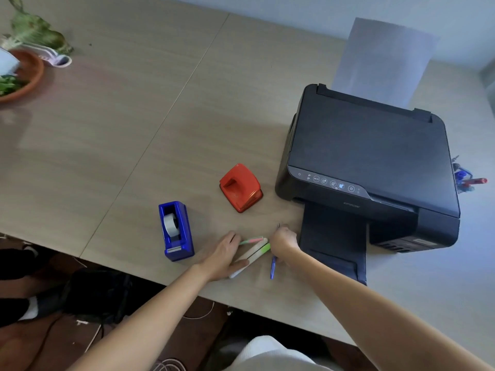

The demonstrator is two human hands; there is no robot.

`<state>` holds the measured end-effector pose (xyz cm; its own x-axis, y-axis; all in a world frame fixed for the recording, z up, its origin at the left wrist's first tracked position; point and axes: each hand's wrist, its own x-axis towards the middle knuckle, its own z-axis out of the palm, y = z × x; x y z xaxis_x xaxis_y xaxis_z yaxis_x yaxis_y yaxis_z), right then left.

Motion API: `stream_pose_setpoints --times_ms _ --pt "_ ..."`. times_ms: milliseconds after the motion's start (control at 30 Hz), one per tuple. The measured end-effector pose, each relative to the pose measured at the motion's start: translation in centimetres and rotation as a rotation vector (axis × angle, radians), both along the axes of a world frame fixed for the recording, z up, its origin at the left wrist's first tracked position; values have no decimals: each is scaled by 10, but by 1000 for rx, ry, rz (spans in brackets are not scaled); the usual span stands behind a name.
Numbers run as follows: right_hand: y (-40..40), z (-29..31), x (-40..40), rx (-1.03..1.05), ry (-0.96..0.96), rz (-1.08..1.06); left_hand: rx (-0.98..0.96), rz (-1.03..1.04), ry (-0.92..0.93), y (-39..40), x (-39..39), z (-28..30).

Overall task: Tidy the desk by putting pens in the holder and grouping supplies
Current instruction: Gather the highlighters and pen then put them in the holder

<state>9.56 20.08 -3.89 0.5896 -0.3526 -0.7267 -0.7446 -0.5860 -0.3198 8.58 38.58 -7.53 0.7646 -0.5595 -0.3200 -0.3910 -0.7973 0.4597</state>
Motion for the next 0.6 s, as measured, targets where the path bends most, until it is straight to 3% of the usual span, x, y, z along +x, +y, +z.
stream_pose_setpoints --times_ms 167,600 --pt "-1 -4 -1 8 2 -49 -25 26 -35 -1 -1 -3" --pt "2 -16 -4 190 -48 -244 196 -56 9 -7 5 13"
